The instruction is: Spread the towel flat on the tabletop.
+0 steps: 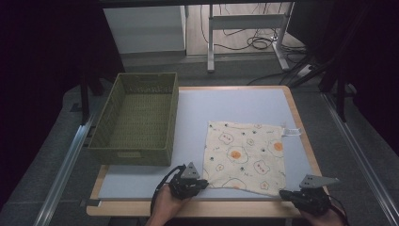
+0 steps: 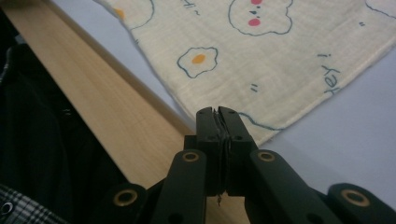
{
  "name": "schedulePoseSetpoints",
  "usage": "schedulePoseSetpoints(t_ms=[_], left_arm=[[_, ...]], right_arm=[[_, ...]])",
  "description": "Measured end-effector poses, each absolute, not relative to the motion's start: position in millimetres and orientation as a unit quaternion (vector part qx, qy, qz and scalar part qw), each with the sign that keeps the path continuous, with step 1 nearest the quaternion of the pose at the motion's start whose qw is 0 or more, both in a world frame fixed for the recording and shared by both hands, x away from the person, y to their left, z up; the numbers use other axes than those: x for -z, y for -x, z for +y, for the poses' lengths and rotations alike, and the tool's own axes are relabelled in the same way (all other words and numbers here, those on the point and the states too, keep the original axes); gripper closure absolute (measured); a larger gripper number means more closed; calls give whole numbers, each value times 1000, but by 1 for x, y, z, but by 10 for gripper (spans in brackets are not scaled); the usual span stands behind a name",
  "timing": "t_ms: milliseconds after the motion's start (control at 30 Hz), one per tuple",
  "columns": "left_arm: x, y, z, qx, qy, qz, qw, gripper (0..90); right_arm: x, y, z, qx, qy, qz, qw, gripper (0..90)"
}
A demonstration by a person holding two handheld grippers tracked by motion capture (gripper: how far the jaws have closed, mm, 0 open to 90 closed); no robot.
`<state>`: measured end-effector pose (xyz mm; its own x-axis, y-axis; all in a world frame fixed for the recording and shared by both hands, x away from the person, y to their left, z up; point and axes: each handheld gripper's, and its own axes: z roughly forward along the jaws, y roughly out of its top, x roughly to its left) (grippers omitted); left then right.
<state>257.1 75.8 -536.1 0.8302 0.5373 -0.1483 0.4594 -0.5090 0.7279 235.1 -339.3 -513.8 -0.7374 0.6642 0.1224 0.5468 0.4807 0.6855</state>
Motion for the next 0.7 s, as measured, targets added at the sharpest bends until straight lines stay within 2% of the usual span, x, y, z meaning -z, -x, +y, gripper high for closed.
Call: schedulePoseSetpoints(t_ms=[33,200,333,467,533,700], left_arm=[[535,-258,77,-54,-866,290,404,685],[530,-274,79,-65,-852,312,415,507],[531,-292,75,-73,-848,323,415,416],[533,-312,70,-79,-841,331,420,349],[534,-322,67,-85,-842,333,416,323],[532,-343,62,-92,-842,336,411,275]], right_arm=[[513,-234,-339,-369,-352,856,79,860],[504,-241,-344,-381,-362,847,78,750],[504,-254,-349,-386,-377,838,85,680],[509,-276,-352,-379,-413,825,72,570],[511,-285,-351,-375,-426,821,63,524],[509,-300,-347,-377,-450,806,77,408]])
